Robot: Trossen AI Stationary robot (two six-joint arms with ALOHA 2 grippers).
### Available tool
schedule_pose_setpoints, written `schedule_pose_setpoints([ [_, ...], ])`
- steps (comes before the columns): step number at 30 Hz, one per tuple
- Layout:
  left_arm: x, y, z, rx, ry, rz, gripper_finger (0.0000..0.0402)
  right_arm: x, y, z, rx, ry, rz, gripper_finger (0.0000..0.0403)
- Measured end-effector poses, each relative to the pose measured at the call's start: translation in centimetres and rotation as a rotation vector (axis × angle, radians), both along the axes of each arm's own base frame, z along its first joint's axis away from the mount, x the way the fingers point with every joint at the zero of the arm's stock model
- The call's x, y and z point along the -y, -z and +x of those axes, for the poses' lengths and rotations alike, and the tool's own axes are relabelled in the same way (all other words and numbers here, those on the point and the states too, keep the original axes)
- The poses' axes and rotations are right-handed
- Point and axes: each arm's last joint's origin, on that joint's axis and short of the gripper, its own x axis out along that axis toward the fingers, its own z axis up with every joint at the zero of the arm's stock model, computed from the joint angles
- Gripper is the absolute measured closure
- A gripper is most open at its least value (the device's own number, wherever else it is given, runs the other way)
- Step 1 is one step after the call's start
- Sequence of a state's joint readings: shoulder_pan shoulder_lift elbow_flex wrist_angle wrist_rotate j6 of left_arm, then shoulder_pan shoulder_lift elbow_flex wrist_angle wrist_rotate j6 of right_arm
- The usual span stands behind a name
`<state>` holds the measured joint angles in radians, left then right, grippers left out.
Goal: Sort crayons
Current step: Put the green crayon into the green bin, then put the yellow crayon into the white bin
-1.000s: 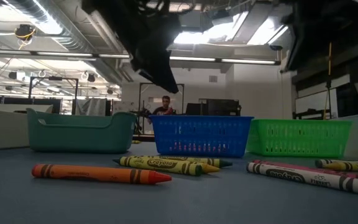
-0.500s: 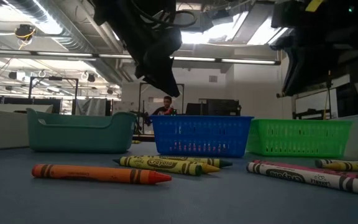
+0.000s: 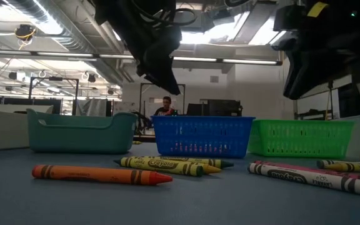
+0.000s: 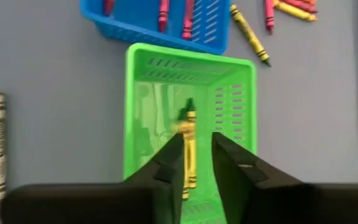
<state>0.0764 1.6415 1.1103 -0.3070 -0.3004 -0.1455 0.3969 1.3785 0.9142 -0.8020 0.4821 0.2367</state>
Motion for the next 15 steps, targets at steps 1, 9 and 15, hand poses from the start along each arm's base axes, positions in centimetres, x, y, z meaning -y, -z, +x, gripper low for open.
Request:
schedule_pose_setpoints([
  [1, -0.3, -0.2, -0.1, 0.004, -0.009, 0.0, 0.0323, 0.0, 0.0, 0.0, 0.007, 0.005, -0.014, 0.0306],
  [9, -4.6, -2.0, -1.6, 0.031, -0.068, 0.052, 0.0323, 0.2, -0.1, 0.1, 0.028, 0.022, -0.062, 0.0268],
  [15, -9.9, -1.6, -3.2, 0.02, -0.067, -0.003, 0.0323, 0.2, -0.1, 0.1, 0.03, 0.022, -0.057, 0.0267],
])
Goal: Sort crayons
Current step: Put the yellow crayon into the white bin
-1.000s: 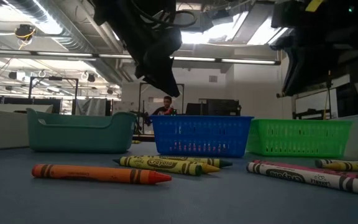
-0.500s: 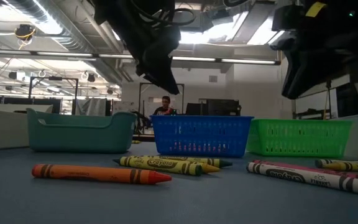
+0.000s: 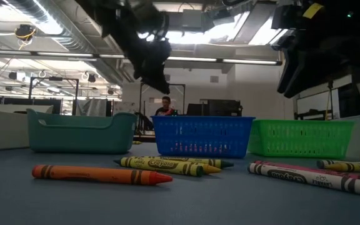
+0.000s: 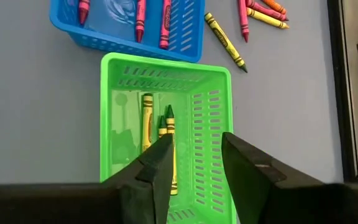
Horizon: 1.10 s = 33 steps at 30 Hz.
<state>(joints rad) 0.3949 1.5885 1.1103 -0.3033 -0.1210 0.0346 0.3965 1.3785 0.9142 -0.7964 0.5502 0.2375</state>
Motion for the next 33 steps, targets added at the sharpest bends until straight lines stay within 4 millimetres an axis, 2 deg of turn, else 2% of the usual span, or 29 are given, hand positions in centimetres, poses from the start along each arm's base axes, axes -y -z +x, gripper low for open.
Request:
schedule_pose_setpoints([
  [7, -6.1, 0.2, -3.5, 0.036, -0.095, -0.099, 0.0323, -0.1, -0.1, 0.2, 0.025, 0.0, 0.011, 0.0267],
  [12, -8.4, 0.9, -5.6, -0.052, -0.071, -0.079, 0.0323, -0.1, -0.1, 0.3, 0.039, -0.001, 0.017, 0.0267],
  [16, -9.3, 2.0, -6.4, -0.144, -0.023, -0.065, 0.0323, -0.1, -0.1, 0.4, 0.04, -0.001, 0.017, 0.0267],
  [23, -9.8, 4.6, -6.6, -0.306, 0.109, -0.071, 0.033, -0.2, -0.1, 0.4, 0.041, -0.001, 0.018, 0.0267],
  [33, -10.0, 7.1, -6.2, -0.39, 0.163, -0.109, 0.0348, -0.2, -0.1, 0.4, 0.043, -0.001, 0.019, 0.0267],
])
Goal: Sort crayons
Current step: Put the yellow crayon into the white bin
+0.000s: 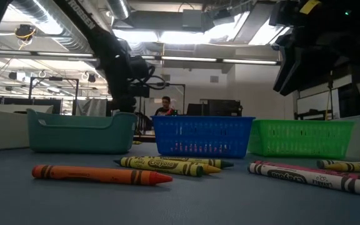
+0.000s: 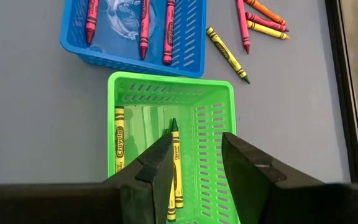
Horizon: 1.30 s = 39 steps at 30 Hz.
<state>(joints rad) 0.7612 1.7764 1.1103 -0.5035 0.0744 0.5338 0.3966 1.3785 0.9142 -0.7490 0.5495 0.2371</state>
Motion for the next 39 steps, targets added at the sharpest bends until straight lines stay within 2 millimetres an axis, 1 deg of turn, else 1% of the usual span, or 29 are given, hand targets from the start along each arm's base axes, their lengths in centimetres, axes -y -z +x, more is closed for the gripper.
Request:
schedule_pose_setpoints([
  [4, 0.0, 0.5, 0.1, -0.021, -0.001, -0.004, 0.0347, 0.0, 0.0, 0.0, 0.0, 0.0, 0.0, 0.0267],
  [8, 0.2, 0.6, 0.3, -0.015, -0.024, -0.014, 0.0335, 0.0, 0.0, 0.0, 0.001, 0.0, 0.0, 0.0267],
  [13, 0.3, 0.6, 0.4, -0.002, -0.093, -0.044, 0.0305, 0.0, 0.0, 0.0, 0.001, 0.0, 0.0, 0.0267],
  [17, 0.5, 0.6, 0.3, -0.007, -0.086, -0.064, 0.0279, 0.0, 0.0, 0.0, 0.0, 0.0, 0.0, 0.0267],
  [19, 0.6, 0.7, 0.2, -0.014, -0.049, -0.075, 0.0272, 0.0, 0.0, 0.0, 0.001, 0.0, 0.0, 0.0267],
  [27, 1.0, 0.9, 0.6, -0.046, 0.125, -0.032, 0.0269, 0.0, 0.0, 0.0, 0.0, 0.0, 0.0, 0.0267],
  [35, 1.2, 3.1, 1.3, -0.097, 0.151, -0.062, 0.0269, 0.0, 0.0, 0.0, 0.001, 0.0, 0.0, 0.0267],
  [39, 1.1, 3.3, 1.4, -0.099, 0.147, -0.065, 0.0269, 0.0, 0.0, 0.0, 0.001, -0.001, 0.001, 0.0267],
])
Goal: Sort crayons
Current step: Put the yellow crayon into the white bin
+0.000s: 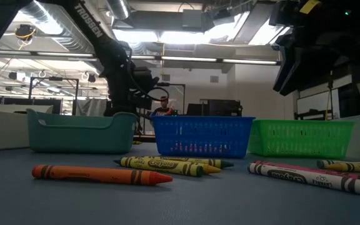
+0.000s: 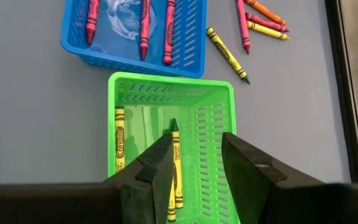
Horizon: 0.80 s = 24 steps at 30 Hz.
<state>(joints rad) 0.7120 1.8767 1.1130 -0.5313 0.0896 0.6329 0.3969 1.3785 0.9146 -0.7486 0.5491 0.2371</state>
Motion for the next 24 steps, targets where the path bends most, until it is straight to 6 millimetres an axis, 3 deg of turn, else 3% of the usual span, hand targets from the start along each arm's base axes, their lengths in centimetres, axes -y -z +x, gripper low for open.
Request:
schedule_pose_setpoints([
  [5, 0.0, 0.03, -0.01, 0.0, -0.011, -0.004, 0.0286, 0.01, -0.01, 0.01, 0.001, 0.001, 0.0, 0.0267],
  [17, 0.03, 0.08, -0.01, 0.003, -0.046, -0.014, 0.0386, 0.0, -0.01, 0.01, 0.0, 0.0, 0.0, 0.0267],
  [24, 0.13, 0.07, 0.11, 0.004, -0.077, -0.018, 0.0397, 0.0, -0.01, 0.01, 0.0, 0.0, 0.0, 0.0267],
])
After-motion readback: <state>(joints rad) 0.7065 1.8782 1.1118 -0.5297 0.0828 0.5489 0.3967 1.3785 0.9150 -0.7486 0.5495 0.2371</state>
